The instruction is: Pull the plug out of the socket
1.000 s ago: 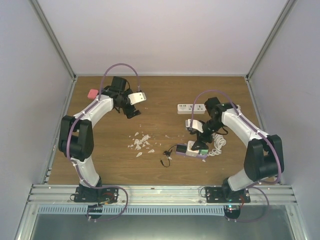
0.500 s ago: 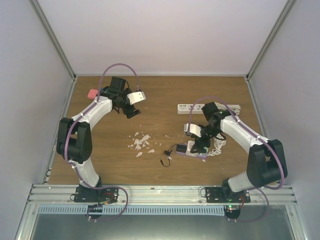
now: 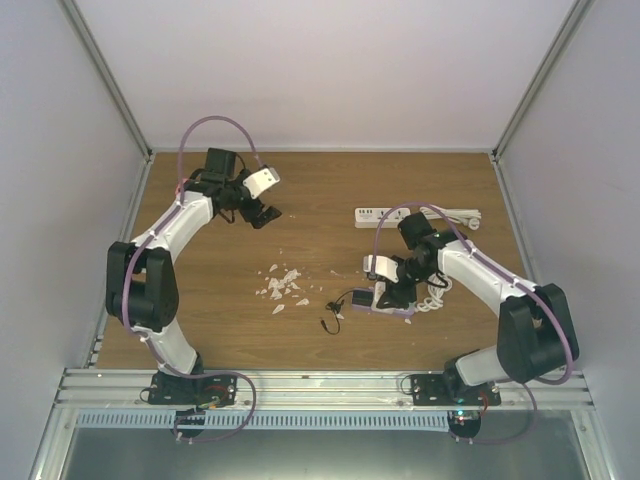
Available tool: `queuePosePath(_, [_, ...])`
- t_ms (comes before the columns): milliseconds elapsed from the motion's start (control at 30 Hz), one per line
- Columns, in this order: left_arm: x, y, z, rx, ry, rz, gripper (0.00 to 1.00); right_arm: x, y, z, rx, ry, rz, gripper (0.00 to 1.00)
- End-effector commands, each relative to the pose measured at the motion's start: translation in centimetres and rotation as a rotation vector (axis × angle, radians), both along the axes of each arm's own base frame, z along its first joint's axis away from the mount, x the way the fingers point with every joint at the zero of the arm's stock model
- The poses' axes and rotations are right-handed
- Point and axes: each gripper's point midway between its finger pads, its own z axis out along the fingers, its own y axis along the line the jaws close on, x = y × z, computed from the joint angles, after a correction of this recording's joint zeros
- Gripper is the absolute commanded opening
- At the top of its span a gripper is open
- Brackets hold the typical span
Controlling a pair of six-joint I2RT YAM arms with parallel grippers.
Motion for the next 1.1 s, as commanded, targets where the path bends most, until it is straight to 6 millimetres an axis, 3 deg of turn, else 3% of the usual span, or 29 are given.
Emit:
queuePosePath(0, [0.3, -0.2, 4.7, -0.251, 0.005, 0.037, 0.99, 1.3, 0.9, 0.1, 0.019, -0.041, 0.018, 0.65])
queuePosePath(133, [-0.4, 0.5, 6.0, -0.362, -0.006, 0.047, 0.99, 2.5, 1.6, 0.3, 0.034, -0.052, 0.024, 0.57])
queuePosePath(333, [0.7, 3.6, 9.5, -0.430, -0.169, 0.156, 0.99, 4.9, 2.7, 0.7, 0.058, -0.092, 0.020, 0.52])
queuePosePath(467, [1.1, 4.6, 9.4, -0.389, -0.211, 0.160, 0.99, 7.0, 3.7, 0.9, 0.077, -0.107, 0.020, 0.52])
queuePosePath(633, [-1.5, 2.1, 7.2, -0.415, -0.035, -0.065, 0.99, 9.4, 5.2, 1.4, 0.104, -0.137, 0.047, 0.52])
queuePosePath(733, [-3.3, 1.0, 6.1, -0.441, -0.031, -0.150, 0.99, 9.9, 6.0, 1.4, 0.113, -0.143, 0.079, 0.52])
queuePosePath(867, [-5.6, -2.1, 3.6, -0.410, -0.013, -0.273, 0.99, 9.9, 6.6, 1.4, 0.123, -0.134, 0.118, 0.54])
queuePosePath(933, [-6.6, -3.8, 2.4, -0.400, 0.004, -0.326, 0.99, 9.5, 6.6, 1.6, 0.128, -0.125, 0.143, 0.59])
queuePosePath(1067, [-7.1, -6.7, 0.7, -0.417, 0.042, -0.380, 0.99, 9.3, 6.4, 1.8, 0.119, -0.130, 0.166, 0.77])
